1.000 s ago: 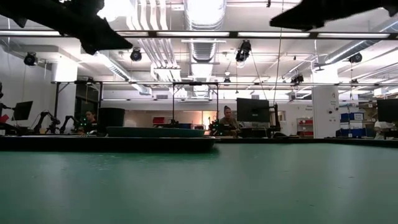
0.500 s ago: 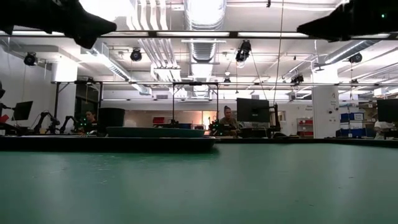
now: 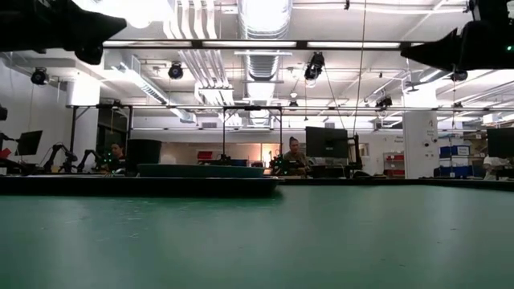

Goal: Pick and place plate/cup/fork/spoon on tray
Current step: Return to Home Position

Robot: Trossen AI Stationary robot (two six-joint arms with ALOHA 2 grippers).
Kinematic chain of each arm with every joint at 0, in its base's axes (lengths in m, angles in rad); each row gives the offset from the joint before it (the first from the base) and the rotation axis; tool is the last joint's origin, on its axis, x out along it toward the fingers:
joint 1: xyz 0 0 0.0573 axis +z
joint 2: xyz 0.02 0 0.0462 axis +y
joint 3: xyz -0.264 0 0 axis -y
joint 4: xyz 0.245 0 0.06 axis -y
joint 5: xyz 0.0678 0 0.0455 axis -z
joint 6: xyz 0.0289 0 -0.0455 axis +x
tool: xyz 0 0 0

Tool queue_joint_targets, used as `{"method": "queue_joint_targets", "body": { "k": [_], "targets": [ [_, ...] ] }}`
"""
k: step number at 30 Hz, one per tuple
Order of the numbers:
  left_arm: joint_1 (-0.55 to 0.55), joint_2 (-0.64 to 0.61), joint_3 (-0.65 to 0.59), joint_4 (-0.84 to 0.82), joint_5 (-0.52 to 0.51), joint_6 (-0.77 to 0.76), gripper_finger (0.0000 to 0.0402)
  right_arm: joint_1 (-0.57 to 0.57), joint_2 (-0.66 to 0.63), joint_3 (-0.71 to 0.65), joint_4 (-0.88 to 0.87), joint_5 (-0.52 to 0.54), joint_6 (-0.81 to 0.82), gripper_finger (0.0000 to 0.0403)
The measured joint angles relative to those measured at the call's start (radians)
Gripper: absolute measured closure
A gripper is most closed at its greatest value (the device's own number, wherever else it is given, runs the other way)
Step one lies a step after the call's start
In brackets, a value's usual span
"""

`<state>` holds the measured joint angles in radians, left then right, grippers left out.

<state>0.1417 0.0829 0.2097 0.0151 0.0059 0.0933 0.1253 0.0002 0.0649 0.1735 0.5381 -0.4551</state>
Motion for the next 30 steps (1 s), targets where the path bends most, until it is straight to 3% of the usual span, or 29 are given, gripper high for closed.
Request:
{"method": "queue_joint_targets", "body": {
  "k": [6, 14, 24, 30],
  "targets": [
    [0.0, -0.082, -0.061, 0.029, -0.001, -0.006, 0.0402, -0.002, 0.015, -0.053, 0.008, 0.024, 0.02, 0.0335],
    [0.0, -0.052, -0.201, 0.17, -0.001, -0.005, 0.0402, -0.002, 0.031, -0.053, -0.103, 0.013, 0.113, 0.0335],
    [0.0, -0.036, -0.201, 0.206, -0.005, -0.007, 0.0402, -0.002, 0.088, -0.053, -0.106, 0.013, 0.224, 0.0326],
    [0.0, -0.031, -0.201, 0.206, -0.006, -0.008, 0.0402, -0.002, 0.094, -0.053, -0.106, 0.013, 0.463, 0.033]
  ]
}}
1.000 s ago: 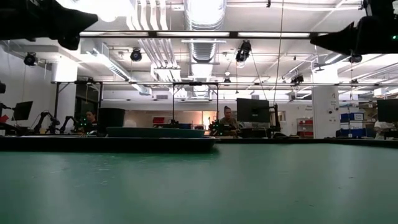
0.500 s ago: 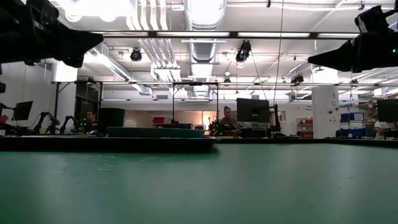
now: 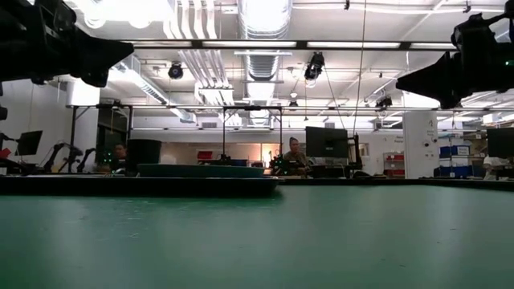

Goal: Pick and place plate/cup/fork/spoon on tray
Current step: Return to Home Position

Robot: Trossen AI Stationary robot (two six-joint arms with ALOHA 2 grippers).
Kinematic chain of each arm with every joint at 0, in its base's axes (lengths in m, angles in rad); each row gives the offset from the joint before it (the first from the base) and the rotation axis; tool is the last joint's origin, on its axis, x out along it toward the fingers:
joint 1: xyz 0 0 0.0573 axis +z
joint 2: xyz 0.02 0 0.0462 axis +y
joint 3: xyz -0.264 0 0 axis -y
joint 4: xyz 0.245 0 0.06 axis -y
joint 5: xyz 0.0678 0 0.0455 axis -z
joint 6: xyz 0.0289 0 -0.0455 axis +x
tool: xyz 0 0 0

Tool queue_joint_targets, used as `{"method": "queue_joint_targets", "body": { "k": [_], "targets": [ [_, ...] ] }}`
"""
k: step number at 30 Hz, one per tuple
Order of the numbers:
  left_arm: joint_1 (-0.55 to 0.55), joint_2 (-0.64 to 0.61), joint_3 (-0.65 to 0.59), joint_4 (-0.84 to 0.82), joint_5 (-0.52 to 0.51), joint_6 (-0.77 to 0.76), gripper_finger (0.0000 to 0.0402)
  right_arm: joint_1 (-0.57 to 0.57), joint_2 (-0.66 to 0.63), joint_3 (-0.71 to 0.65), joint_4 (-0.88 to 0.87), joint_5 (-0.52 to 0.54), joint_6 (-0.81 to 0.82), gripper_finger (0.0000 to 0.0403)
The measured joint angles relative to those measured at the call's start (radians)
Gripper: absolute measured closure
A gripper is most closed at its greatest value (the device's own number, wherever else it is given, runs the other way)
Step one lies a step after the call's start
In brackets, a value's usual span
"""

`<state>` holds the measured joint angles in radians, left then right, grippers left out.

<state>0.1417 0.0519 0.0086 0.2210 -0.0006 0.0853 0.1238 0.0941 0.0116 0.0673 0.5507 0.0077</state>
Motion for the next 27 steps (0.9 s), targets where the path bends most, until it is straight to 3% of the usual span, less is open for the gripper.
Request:
{"method": "queue_joint_targets", "body": {
  "k": [5, 18, 27],
  "targets": [
    [0.0, 0.0, 0.0, -0.001, 0.0, 0.0, 0.0402, 0.0, 0.0, 0.0, 0.0, 0.0, 0.087, 0.0335],
    [0.0, 0.0, -0.001, -0.001, 0.0, 0.0, 0.0402, 0.0, 0.0, -0.001, -0.001, 0.0, 0.086, 0.0321],
    [0.0, -0.001, -0.002, 0.0, 0.0, 0.0, 0.0402, 0.0, 0.0, -0.001, -0.002, 0.0, 0.086, 0.0332]
  ]
}}
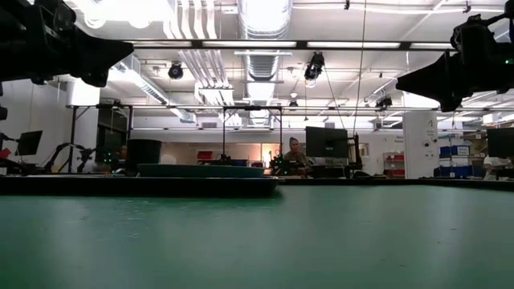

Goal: Pick and place plate/cup/fork/spoon on tray
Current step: Return to Home Position

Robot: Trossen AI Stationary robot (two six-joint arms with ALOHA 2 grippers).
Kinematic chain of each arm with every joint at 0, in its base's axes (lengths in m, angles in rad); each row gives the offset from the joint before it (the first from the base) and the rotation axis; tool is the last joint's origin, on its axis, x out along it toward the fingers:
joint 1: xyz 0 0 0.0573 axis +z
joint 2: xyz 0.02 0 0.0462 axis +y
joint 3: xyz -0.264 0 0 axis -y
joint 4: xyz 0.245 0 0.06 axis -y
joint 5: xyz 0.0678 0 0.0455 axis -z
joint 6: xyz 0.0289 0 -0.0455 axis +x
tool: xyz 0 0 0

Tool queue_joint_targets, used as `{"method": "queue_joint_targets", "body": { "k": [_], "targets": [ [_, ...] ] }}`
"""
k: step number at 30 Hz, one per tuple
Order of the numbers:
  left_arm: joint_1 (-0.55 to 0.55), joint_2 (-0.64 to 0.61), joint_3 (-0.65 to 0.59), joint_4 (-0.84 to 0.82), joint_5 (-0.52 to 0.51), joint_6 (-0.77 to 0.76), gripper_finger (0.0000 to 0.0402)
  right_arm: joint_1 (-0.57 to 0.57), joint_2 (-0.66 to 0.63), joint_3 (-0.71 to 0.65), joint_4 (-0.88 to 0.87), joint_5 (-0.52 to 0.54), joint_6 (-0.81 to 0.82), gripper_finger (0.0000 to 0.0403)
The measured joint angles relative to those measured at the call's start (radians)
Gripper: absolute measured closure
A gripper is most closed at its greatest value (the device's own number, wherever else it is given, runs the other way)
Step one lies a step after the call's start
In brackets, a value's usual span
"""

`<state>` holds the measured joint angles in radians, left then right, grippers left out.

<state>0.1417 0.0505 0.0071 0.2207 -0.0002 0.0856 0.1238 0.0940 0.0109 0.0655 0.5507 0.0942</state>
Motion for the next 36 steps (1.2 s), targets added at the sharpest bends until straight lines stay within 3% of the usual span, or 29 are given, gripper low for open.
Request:
{"method": "queue_joint_targets", "body": {
  "k": [18, 36],
  "targets": [
    [0.0, 0.014, -0.001, 0.0, 0.0, 0.0, 0.0402, 0.0, 0.0, 0.0, 0.0, 0.0, 0.0, 0.0321],
    [0.0, 0.028, -0.001, 0.001, 0.0, 0.0, 0.0402, 0.0, 0.0, -0.001, 0.0, 0.0, 0.0, 0.0335]
  ]
}}
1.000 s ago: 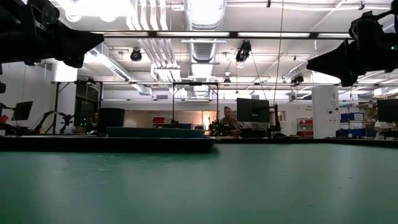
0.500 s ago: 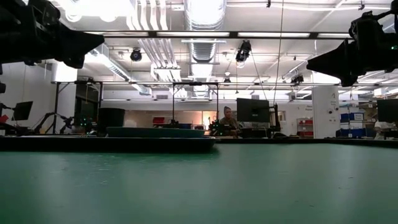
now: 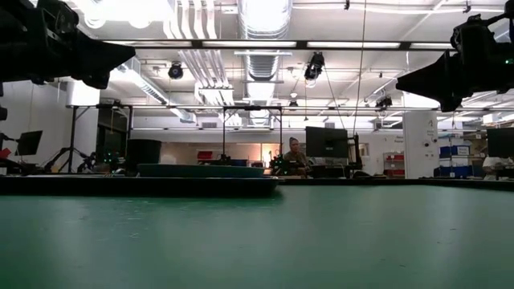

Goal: Pick and place plate/cup/fork/spoon on tray
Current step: Return to Home Position

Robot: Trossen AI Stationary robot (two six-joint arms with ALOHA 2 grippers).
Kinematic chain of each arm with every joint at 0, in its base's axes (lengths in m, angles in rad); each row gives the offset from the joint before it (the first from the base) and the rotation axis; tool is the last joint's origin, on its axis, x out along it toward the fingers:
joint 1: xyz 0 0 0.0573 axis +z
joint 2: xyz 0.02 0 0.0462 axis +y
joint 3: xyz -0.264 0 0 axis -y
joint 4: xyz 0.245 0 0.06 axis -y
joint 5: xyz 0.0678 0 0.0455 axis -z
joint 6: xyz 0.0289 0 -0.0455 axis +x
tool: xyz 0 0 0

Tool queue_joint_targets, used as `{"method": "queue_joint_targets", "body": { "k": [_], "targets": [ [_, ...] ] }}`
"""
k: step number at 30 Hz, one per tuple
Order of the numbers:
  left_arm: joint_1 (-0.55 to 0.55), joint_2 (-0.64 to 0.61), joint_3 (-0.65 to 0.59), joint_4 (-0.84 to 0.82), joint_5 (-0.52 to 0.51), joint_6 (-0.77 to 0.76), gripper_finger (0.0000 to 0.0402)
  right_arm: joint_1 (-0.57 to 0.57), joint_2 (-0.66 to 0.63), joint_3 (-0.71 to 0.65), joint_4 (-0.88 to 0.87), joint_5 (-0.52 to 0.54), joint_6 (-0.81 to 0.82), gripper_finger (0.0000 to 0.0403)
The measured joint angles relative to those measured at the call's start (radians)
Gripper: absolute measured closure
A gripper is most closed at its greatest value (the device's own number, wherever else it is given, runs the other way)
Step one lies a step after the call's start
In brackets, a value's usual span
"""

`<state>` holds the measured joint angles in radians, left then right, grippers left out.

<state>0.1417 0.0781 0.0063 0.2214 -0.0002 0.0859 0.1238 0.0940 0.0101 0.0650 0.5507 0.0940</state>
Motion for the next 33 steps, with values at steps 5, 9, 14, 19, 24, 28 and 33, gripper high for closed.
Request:
{"method": "queue_joint_targets", "body": {
  "k": [5, 9, 14, 19, 24, 28, 33],
  "targets": [
    [0.0, 0.007, 0.0, 0.0, 0.0, 0.0, 0.0402, 0.0, 0.0, 0.0, 0.0, 0.0, 0.0, 0.0335],
    [0.0, 0.007, 0.0, 0.0, 0.0, 0.0, 0.0402, 0.0, 0.0, 0.0, 0.0, 0.0, 0.0, 0.0335],
    [0.0, 0.008, 0.0, 0.0, 0.0, 0.0, 0.0402, 0.0, 0.0, 0.0, 0.0, 0.0, 0.0, 0.0335],
    [0.0, 0.013, 0.0, 0.0, 0.0, 0.0, 0.0402, 0.0, 0.0, 0.0, 0.0, 0.0, 0.0, 0.0335],
    [0.0, 0.018, 0.0, 0.0, 0.0, 0.0, 0.0402, 0.0, 0.0, 0.0, 0.0, 0.0, 0.0, 0.0335],
    [0.0, 0.018, 0.0, 0.0, 0.0, 0.0, 0.0402, 0.0, 0.0, 0.0, 0.0, 0.0, 0.0, 0.0335],
    [0.0, 0.02, 0.0, -0.001, 0.0, 0.0, 0.0402, 0.0, 0.0, 0.0, 0.0, 0.0, 0.0, 0.0335]
  ]
}}
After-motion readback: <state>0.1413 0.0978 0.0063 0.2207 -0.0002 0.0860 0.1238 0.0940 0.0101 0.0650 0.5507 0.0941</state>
